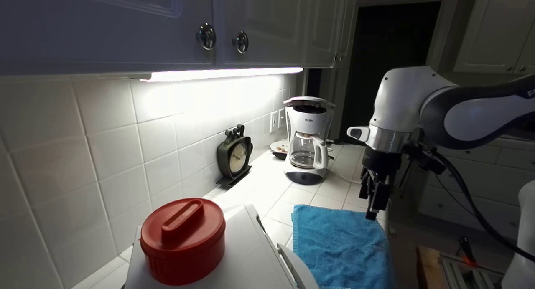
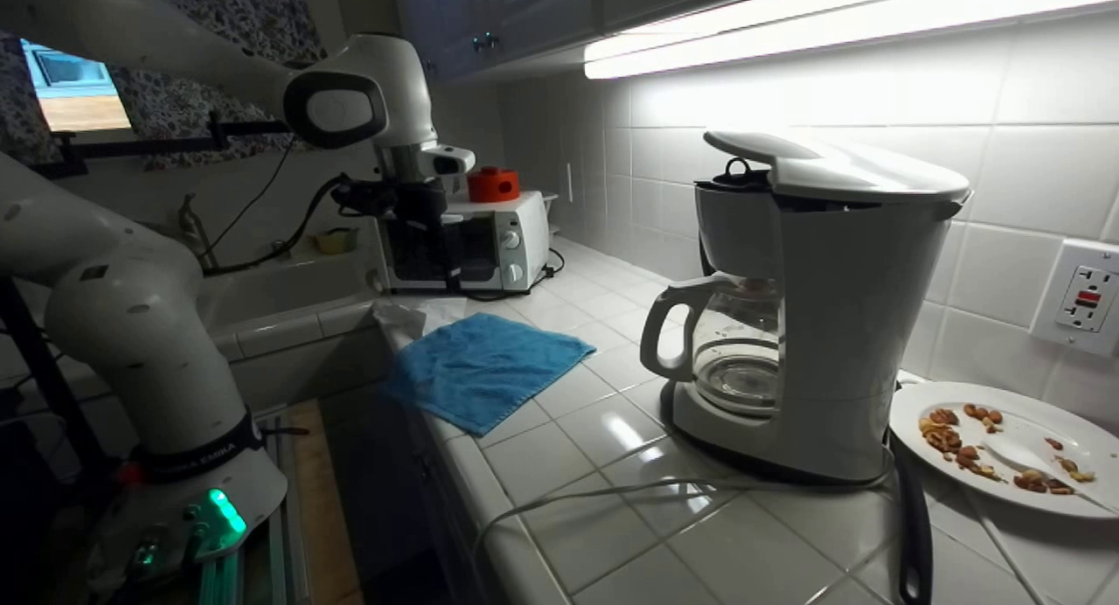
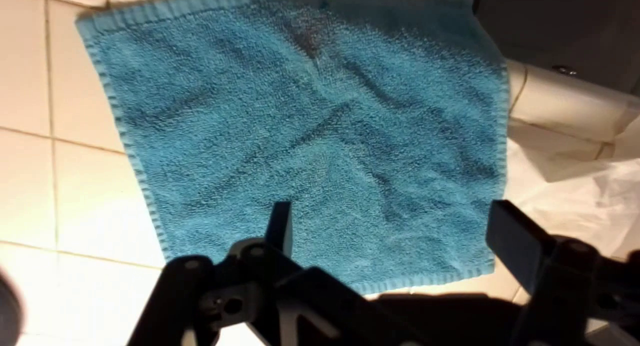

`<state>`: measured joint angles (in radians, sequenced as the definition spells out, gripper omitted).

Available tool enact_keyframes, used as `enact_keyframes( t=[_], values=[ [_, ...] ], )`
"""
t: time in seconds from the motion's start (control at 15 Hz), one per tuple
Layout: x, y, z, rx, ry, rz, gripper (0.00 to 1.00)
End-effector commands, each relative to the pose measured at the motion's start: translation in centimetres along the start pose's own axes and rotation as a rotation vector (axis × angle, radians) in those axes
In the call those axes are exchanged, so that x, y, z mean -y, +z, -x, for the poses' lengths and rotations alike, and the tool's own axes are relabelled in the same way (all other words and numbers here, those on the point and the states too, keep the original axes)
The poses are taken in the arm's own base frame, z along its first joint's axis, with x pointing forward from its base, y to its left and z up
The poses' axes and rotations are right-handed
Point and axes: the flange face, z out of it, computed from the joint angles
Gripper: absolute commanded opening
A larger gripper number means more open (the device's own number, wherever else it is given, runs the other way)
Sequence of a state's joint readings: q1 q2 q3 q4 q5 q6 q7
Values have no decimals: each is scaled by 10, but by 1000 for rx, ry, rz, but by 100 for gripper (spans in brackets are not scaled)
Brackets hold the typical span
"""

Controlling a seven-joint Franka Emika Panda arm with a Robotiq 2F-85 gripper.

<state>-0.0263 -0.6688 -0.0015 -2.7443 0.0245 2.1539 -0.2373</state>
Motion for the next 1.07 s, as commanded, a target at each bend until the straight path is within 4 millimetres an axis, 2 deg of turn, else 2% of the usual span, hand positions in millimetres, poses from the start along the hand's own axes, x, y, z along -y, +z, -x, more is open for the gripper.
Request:
enact_keyframes(
  t=[0.0,0.07,0.13,0.4,1.0],
  values=[
    [0,-31,16,-19,57,100,100],
    [-1,-36,17,-25,67,112,100],
    [1,-34,28,-33,75,123,100],
    [0,-55,29,-52,97,139,100],
    [2,-66,34,-93,120,132,100]
  ],
)
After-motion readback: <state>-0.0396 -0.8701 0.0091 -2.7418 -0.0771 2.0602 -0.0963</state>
